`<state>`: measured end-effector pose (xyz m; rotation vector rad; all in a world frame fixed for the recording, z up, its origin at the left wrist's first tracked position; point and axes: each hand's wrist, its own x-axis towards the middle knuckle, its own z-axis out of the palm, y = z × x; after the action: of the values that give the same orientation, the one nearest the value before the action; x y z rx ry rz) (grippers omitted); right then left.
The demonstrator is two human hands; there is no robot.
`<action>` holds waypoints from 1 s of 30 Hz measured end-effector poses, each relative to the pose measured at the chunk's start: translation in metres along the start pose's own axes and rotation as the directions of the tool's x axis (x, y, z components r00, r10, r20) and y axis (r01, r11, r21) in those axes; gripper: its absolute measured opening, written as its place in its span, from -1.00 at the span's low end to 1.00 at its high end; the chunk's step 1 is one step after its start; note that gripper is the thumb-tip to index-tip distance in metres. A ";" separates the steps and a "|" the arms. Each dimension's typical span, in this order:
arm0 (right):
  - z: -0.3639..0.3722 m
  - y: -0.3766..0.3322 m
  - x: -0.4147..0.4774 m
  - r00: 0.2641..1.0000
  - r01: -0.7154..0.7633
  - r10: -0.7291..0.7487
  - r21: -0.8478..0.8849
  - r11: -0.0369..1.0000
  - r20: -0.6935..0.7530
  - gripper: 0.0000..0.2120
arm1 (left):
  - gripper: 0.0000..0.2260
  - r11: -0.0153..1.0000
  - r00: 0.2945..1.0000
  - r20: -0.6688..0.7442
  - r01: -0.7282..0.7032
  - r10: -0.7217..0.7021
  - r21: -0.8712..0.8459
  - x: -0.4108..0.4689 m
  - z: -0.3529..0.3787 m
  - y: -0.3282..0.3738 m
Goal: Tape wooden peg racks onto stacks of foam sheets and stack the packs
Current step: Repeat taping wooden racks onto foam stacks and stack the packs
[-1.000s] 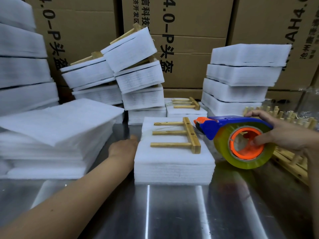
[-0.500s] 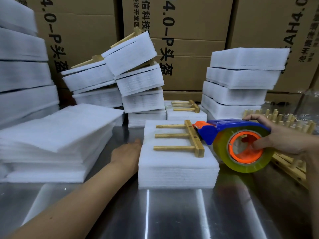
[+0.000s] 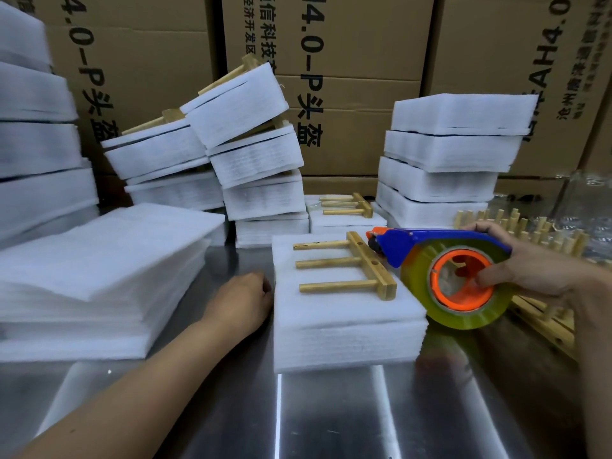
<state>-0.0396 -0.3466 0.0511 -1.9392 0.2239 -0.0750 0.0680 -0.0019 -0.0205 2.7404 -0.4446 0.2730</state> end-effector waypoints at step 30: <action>-0.017 -0.009 -0.010 0.985 0.122 -0.141 -0.176 0.977 -0.100 -0.37 | 0.04 0.924 0.881 0.303 -0.382 0.363 0.002 -0.016 -0.032 0.081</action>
<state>-0.0513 -0.3572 0.0667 -2.1203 0.1809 -0.2605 0.0216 -0.0575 0.0300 2.7444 -1.0697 -0.0399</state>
